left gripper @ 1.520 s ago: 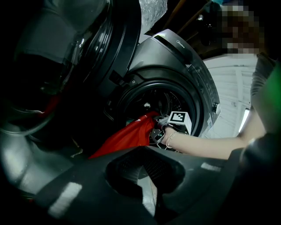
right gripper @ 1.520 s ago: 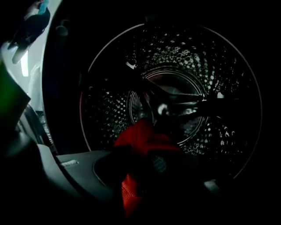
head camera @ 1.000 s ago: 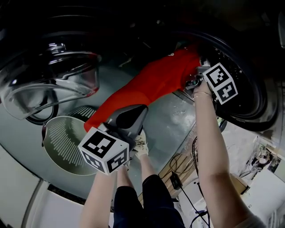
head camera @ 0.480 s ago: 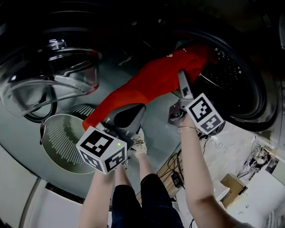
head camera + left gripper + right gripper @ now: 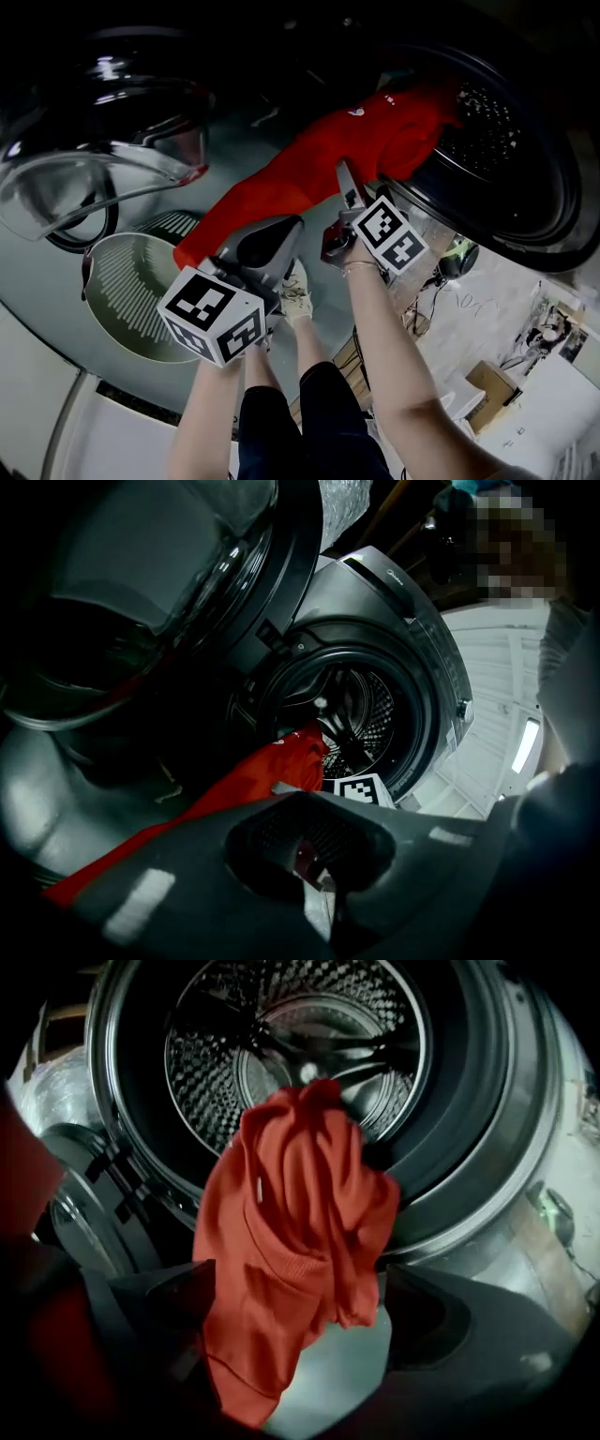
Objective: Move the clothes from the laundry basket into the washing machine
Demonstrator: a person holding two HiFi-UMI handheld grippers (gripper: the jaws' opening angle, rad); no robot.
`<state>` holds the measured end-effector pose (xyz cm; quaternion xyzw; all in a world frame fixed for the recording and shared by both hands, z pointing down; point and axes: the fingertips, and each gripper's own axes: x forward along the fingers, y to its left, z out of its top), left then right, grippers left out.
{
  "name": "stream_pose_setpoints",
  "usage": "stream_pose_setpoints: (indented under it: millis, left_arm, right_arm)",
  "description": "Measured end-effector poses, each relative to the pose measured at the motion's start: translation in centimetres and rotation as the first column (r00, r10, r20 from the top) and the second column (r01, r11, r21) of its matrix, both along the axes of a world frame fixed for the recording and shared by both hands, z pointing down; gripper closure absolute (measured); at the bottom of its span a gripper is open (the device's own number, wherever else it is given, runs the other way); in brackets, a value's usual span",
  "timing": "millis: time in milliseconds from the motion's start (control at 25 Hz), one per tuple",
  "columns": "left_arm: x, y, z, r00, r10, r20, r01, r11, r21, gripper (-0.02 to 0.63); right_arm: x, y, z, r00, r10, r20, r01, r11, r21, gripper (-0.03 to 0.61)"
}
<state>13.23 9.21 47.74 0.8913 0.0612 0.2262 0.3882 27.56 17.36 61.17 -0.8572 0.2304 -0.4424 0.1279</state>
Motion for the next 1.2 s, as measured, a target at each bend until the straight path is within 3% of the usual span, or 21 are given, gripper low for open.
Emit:
stream_pose_setpoints:
  millis: [160, 360, 480, 720, 920, 1200]
  left_arm:
    - [-0.1, -0.2, 0.1, 1.000, 0.000, -0.004, 0.000, 1.000, 0.000, 0.612]
    - [-0.2, -0.5, 0.1, 1.000, -0.001, -0.006, 0.001, 1.000, 0.004, 0.612]
    - [-0.3, -0.6, 0.0, 1.000, -0.003, -0.006, 0.003, 1.000, 0.003, 0.612]
    - [0.1, -0.9, -1.1, 1.000, 0.001, -0.010, -0.001, 1.000, 0.005, 0.612]
    - [0.7, -1.0, -2.0, 1.000, 0.008, -0.025, -0.008, 1.000, 0.005, 0.612]
    - [1.5, -1.2, -2.3, 0.999, 0.012, -0.029, -0.012, 1.000, 0.006, 0.612]
  right_arm:
    - [0.2, -1.6, 2.1, 0.998, -0.043, 0.053, 0.041, 0.999, 0.032, 0.030]
    - [1.6, -2.3, 1.7, 0.995, -0.041, 0.092, 0.036, 0.998, 0.056, 0.354]
    - [1.6, -2.5, -0.6, 0.997, -0.044, 0.056, 0.039, 0.995, 0.095, 0.472]
    - [2.8, -2.7, -7.8, 0.991, -0.074, -0.115, 0.095, 0.978, 0.185, 0.483]
    - [6.3, -2.7, -12.7, 0.963, -0.061, -0.262, 0.110, 0.978, 0.177, 0.483]
    - [10.4, -3.4, -14.4, 0.935, -0.002, -0.355, 0.062, 0.986, 0.157, 0.483]
